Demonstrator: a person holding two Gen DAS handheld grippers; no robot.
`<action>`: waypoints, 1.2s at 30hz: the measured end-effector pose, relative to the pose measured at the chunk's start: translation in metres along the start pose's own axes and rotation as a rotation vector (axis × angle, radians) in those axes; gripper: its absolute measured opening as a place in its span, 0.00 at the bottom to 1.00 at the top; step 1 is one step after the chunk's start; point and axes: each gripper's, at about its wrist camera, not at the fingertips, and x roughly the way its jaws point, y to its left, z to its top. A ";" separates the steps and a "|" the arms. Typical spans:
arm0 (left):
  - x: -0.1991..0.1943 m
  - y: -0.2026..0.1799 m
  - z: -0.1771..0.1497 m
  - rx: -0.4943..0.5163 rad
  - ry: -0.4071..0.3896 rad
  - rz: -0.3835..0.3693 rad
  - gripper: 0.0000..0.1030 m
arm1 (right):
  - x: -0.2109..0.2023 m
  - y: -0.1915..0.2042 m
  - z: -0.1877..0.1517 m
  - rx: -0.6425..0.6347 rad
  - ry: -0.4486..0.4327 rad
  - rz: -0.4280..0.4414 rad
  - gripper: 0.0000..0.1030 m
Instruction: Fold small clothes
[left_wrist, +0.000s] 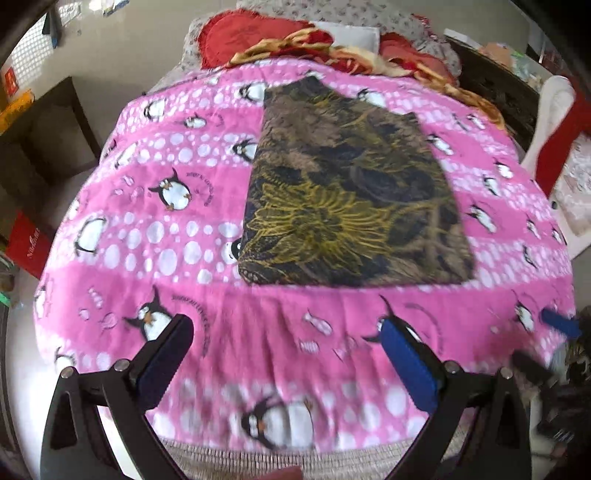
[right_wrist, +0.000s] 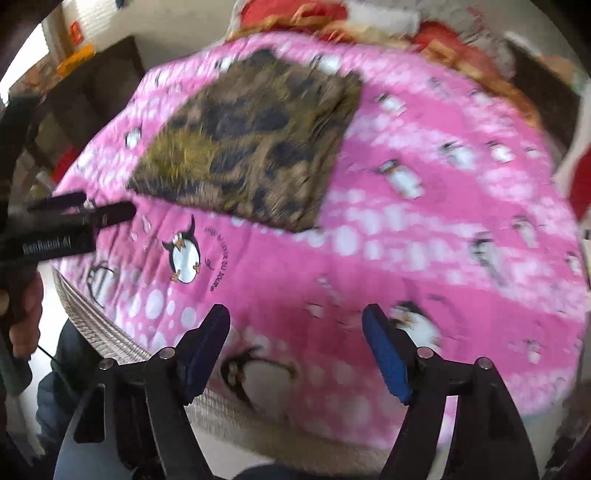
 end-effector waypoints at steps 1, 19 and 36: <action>-0.006 -0.002 -0.001 0.006 -0.009 0.006 1.00 | -0.011 -0.002 -0.001 0.004 -0.024 -0.022 0.61; -0.048 -0.017 -0.005 0.030 -0.057 -0.002 1.00 | -0.091 0.010 0.003 0.004 -0.207 -0.030 0.61; -0.057 -0.017 -0.013 0.010 -0.073 -0.030 1.00 | -0.110 0.019 -0.007 -0.008 -0.232 -0.029 0.61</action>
